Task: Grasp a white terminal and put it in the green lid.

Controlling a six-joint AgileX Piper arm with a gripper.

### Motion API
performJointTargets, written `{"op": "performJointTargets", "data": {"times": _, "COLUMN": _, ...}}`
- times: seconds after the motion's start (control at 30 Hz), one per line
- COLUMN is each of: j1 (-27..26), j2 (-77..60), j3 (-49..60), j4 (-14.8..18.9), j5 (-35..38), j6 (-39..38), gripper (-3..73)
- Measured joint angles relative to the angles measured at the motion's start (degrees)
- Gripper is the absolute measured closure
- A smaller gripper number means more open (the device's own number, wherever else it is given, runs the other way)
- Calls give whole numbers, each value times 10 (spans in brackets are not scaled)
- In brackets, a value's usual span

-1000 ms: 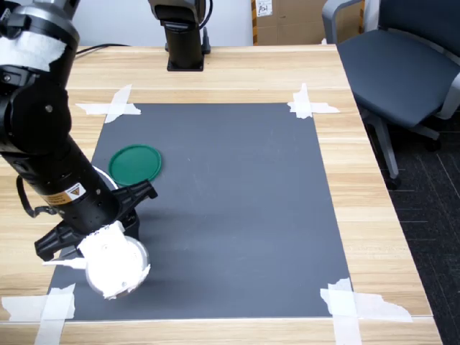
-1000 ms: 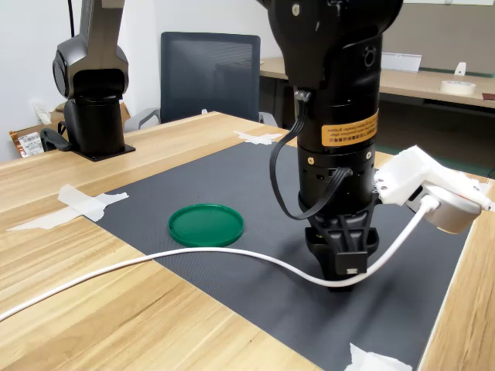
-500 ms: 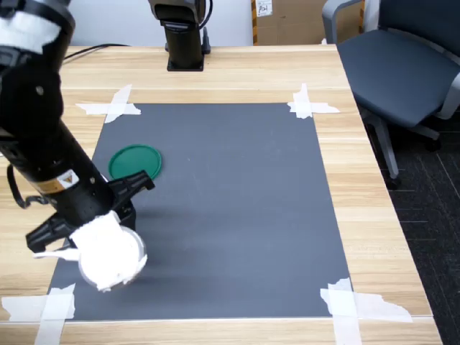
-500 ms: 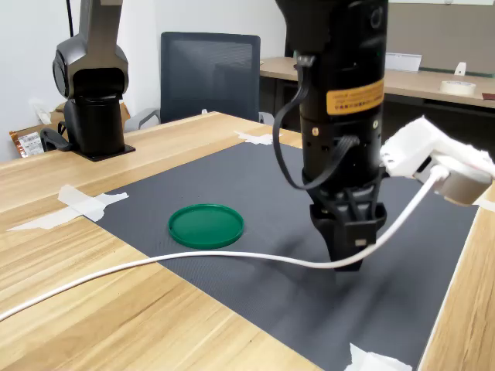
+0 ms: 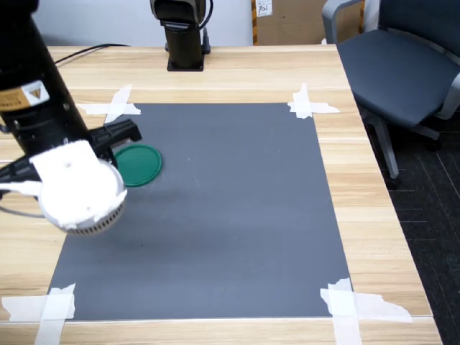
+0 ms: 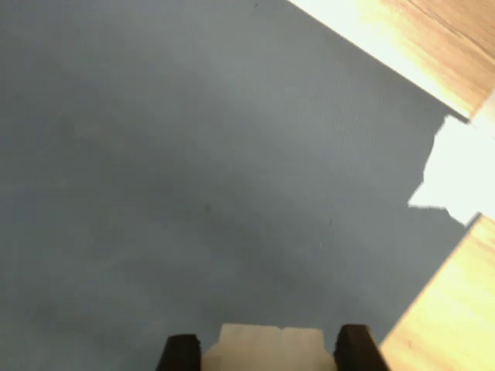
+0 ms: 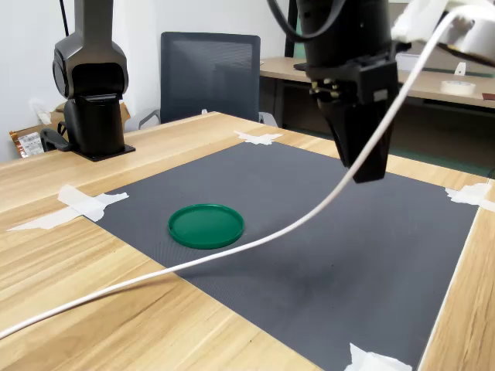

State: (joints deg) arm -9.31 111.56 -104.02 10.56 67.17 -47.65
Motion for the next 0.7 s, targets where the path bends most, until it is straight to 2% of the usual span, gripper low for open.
{"op": "performJointTargets", "data": {"times": 0.3, "j1": 0, "j2": -83, "j3": 48, "j4": 0, "j5": 2, "j6": -1, "gripper": 385}}
{"op": "performJointTargets", "data": {"times": 0.5, "j1": 0, "j2": -143, "j3": 146, "j4": -5, "j5": -13, "j6": -25, "gripper": 385}}
{"op": "performJointTargets", "data": {"times": 0.7, "j1": 0, "j2": -181, "j3": 228, "j4": -24, "j5": -36, "j6": -32, "gripper": 385}}
